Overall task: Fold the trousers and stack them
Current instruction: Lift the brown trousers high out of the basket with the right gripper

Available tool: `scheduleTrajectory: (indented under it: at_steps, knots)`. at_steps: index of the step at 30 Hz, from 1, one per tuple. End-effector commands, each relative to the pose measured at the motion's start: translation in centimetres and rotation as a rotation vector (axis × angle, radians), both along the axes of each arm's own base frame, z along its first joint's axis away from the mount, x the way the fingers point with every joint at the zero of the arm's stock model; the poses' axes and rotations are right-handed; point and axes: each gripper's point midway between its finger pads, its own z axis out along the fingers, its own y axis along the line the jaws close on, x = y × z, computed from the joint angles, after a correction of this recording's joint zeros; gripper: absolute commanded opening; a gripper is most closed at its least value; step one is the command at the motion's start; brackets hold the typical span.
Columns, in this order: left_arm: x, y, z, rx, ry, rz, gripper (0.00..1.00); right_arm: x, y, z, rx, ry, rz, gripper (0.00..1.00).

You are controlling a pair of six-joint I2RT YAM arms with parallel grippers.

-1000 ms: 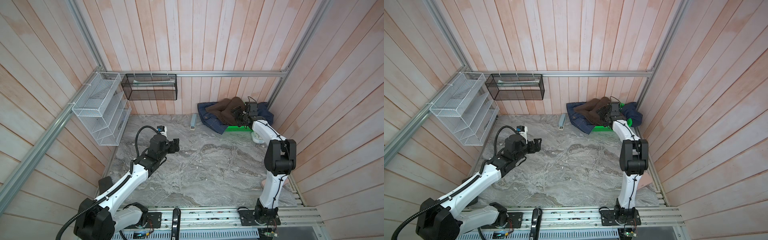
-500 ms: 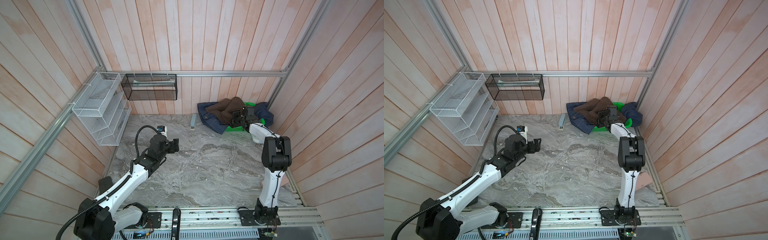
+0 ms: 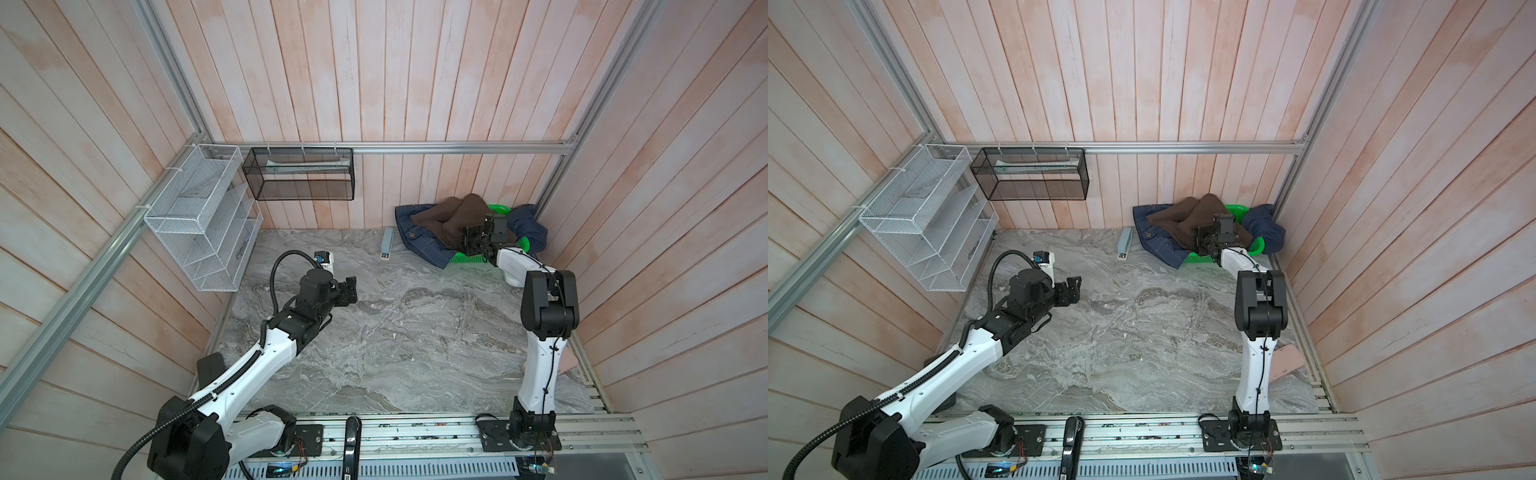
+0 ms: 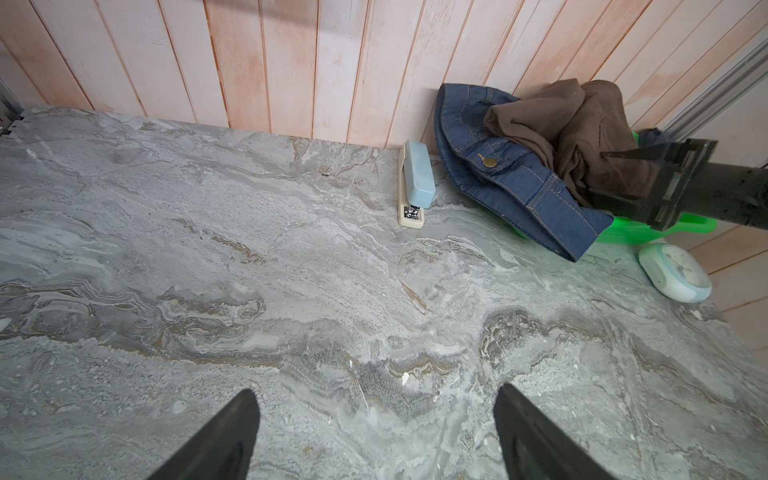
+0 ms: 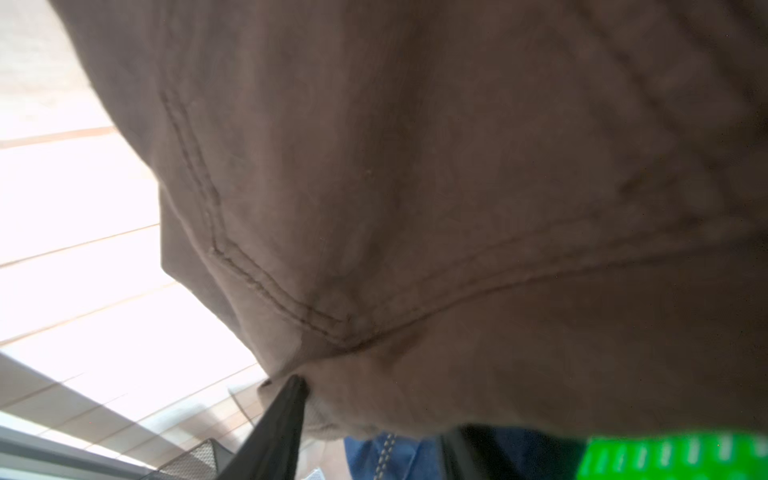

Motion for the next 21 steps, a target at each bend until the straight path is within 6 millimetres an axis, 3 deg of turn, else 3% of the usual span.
scheduleTrajectory:
  at_steps: [1, 6, 7, 10, 12, 16, 18, 21]
  knots:
    - [0.1, 0.2, 1.0, 0.007, -0.034, 0.007, 0.91, 1.1, -0.8, 0.7, -0.030, -0.035, -0.026, 0.58]
    - [0.2, 0.2, 0.9, 0.010, -0.034, 0.007, 0.91, 2.1, -1.3, -0.8, -0.033, -0.021, -0.040, 0.52]
    - [0.2, 0.1, 1.0, 0.010, -0.035, 0.005, 0.91, 2.4, -1.5, -1.1, -0.031, -0.016, -0.039, 0.47]
    - [0.2, 0.2, 1.1, 0.011, -0.037, 0.007, 0.91, 2.9, -1.3, -0.6, -0.025, -0.040, -0.030, 0.18]
    - [0.2, 0.3, 1.2, 0.014, -0.041, 0.009, 0.91, 3.3, -1.1, 1.3, -0.046, -0.098, -0.014, 0.01]
    - [0.4, 0.2, 1.0, 0.017, -0.034, 0.007, 0.91, 4.1, -0.4, 6.9, -0.111, -0.230, 0.058, 0.00]
    - [0.6, 0.1, 1.1, 0.016, -0.034, 0.007, 0.91, 4.2, 0.2, 11.1, -0.158, -0.311, 0.098, 0.00]
    - [0.8, -0.1, 1.4, 0.016, -0.036, 0.003, 0.91, 3.5, 1.7, 19.7, -0.275, -0.474, 0.160, 0.00]
